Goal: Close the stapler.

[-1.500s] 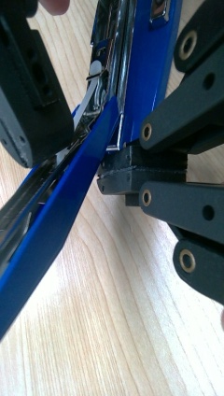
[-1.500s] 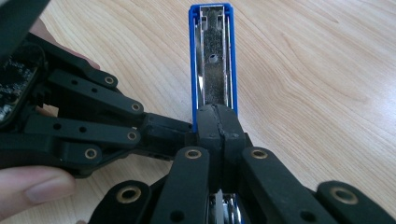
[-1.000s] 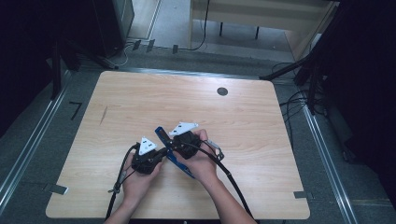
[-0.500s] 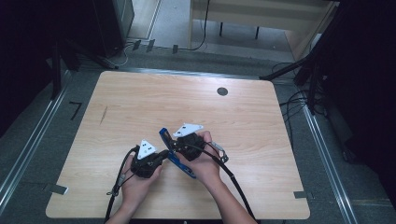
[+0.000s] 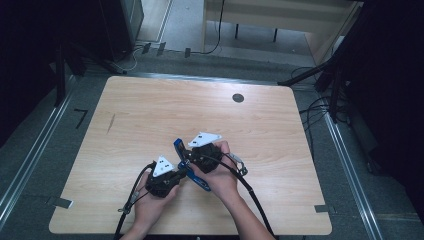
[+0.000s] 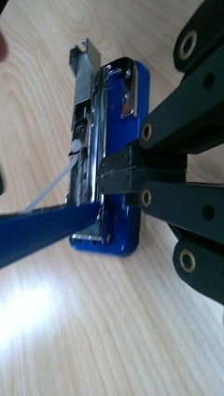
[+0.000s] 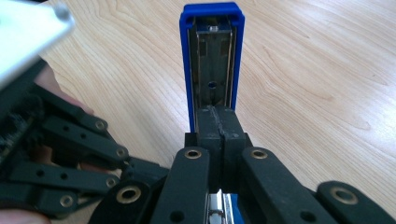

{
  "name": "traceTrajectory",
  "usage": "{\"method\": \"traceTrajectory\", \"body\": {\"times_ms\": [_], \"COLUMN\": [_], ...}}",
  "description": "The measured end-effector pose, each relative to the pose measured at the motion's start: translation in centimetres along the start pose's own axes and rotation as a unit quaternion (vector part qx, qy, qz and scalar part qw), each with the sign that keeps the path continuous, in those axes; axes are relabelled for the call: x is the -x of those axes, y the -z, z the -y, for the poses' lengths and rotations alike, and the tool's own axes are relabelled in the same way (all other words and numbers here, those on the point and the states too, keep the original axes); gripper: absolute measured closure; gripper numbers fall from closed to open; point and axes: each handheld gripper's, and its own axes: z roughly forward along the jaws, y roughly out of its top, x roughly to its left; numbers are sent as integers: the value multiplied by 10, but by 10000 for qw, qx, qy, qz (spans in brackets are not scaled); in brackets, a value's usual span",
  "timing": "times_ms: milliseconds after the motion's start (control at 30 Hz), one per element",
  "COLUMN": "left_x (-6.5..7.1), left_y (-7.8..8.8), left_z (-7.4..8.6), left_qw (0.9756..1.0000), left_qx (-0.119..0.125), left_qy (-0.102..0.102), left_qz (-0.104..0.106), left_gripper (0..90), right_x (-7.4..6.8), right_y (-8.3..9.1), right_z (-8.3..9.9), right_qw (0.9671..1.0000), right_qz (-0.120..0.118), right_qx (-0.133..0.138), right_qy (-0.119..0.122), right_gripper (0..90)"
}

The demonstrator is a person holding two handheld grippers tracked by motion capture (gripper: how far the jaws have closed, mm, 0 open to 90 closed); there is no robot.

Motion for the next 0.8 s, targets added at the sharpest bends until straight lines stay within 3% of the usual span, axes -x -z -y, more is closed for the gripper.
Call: {"method": "traceTrajectory", "body": {"times_ms": [300,800], "left_x": [6,8], "left_y": [-6,-9], "left_z": [1,-1], "left_qw": [9999,9999], "left_qx": [-7,-93], "left_qy": [-24,-76], "left_qz": [116,84], "left_gripper": [900,900], "right_x": [0,1], "right_y": [8,21], "right_z": [2,16], "right_qw": [10000,9992], "right_qz": [-12,-59], "right_qx": [72,307], "right_qy": [-48,-230], "right_gripper": [900,900]}}
